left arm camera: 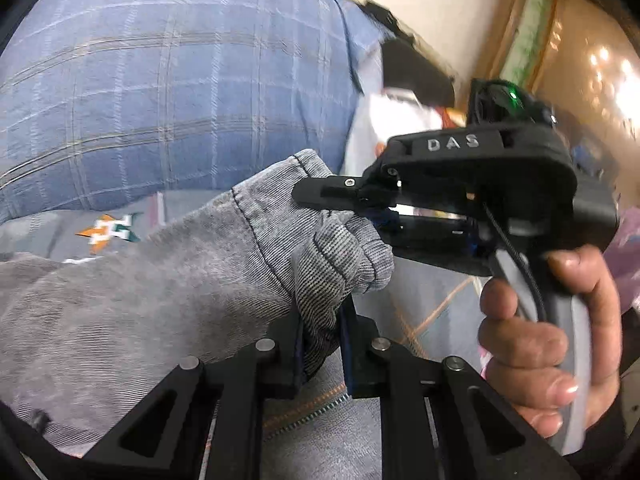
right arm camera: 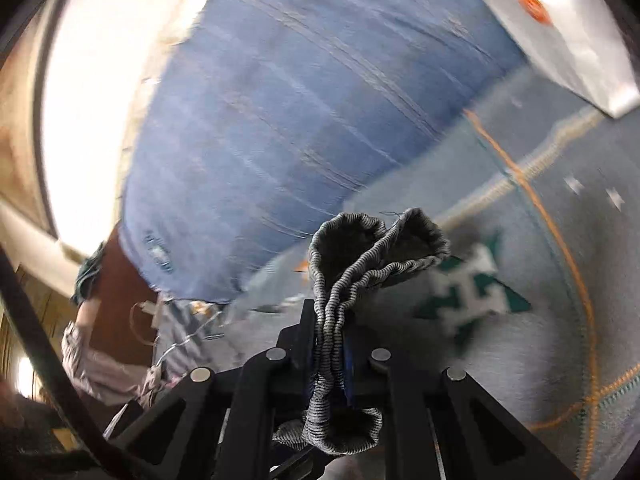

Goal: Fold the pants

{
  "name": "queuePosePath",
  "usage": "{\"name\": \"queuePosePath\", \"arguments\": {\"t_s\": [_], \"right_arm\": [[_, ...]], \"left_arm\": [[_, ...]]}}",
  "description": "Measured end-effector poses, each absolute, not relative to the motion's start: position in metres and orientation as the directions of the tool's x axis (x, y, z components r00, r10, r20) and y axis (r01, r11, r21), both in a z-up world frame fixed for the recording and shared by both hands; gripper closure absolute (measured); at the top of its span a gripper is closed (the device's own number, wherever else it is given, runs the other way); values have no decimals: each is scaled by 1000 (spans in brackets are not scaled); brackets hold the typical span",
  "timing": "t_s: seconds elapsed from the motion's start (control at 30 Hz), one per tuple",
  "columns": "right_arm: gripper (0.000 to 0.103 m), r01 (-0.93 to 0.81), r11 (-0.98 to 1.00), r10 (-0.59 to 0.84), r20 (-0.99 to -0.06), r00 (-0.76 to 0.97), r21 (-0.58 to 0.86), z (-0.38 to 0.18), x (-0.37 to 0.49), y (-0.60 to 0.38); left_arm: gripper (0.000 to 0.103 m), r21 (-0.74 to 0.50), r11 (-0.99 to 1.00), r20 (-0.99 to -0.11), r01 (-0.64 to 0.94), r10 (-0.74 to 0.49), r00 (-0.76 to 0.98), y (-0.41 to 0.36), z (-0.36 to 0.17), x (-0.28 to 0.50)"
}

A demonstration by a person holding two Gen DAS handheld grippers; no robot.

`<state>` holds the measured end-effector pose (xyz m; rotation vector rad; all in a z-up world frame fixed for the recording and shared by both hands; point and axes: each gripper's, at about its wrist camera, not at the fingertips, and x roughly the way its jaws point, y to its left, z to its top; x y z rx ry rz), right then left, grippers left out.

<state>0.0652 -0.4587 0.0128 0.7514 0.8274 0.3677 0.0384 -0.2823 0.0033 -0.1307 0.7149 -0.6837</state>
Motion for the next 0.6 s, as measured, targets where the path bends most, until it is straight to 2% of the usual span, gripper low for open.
{"name": "queuePosePath", "arguments": {"t_s": [0.2,0.37,0.6], "right_arm": [[91,-163,711,630,-518,578,684,42,72,-393],[91,-251,741,652,-577,491,624,51,93,-317],[91,-305,752,658,-630,413,585,16,119,-235]], "left_arm": [[88,-404,822,-537,401,-568,623,-222,15,28],[88,-518,822,-537,237,-528,658,-156,11,30],[88,-568,814,-583,121,-502,639,-90,-25,41]]}}
